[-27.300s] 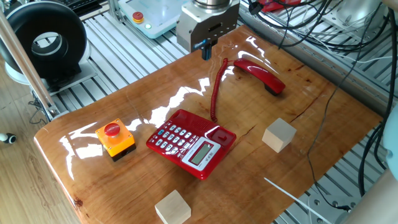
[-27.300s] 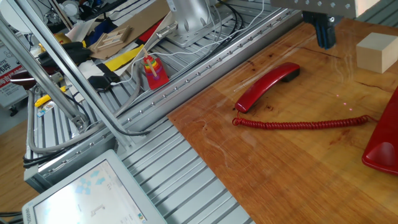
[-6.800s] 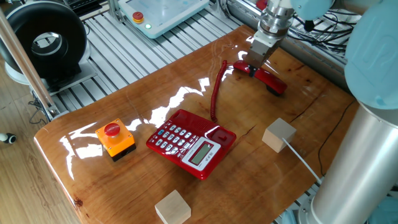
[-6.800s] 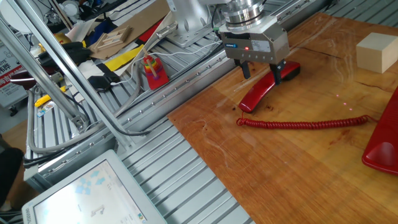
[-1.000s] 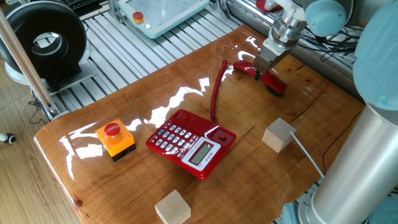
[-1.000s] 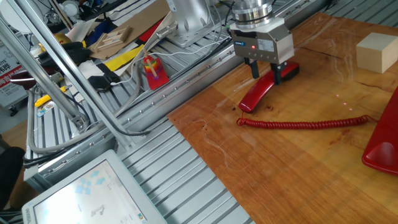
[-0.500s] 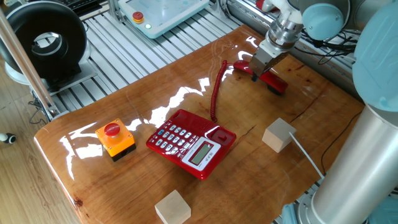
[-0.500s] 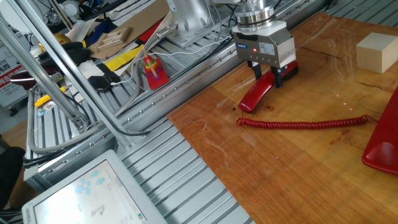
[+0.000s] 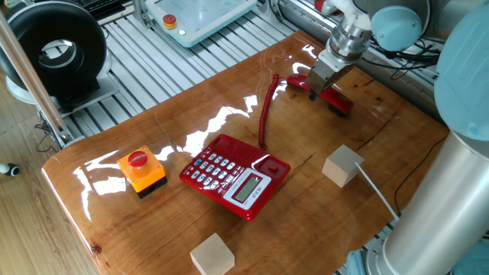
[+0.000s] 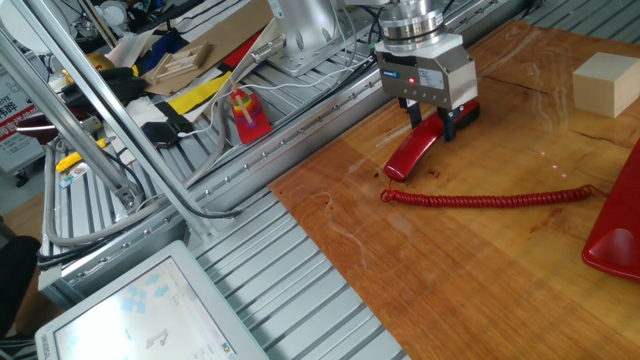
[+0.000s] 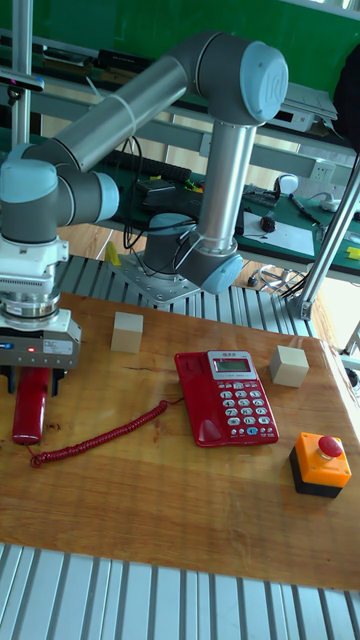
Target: Place the handset of the telephone on the corresponding phone cradle
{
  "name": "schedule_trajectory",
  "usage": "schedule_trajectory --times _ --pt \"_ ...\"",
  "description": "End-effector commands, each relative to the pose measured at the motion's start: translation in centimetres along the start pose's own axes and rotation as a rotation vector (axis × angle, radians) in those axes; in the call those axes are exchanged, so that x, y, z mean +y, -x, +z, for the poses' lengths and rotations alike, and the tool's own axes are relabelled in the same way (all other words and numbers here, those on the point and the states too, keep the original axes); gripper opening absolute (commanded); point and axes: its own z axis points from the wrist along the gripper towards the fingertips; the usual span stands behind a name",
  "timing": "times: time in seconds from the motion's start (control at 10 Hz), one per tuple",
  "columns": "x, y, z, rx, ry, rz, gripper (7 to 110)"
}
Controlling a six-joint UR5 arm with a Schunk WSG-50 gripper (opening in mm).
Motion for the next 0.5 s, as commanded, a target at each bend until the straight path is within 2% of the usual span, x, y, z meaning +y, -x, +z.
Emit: schedule_trajectory --times 0.0,0.4 --pt "0.24 -0.80 -0.45 0.010 0.012 -0.019 66" --pt "-0.38 -1.62 -0.44 0.042 -0.008 -0.102 66"
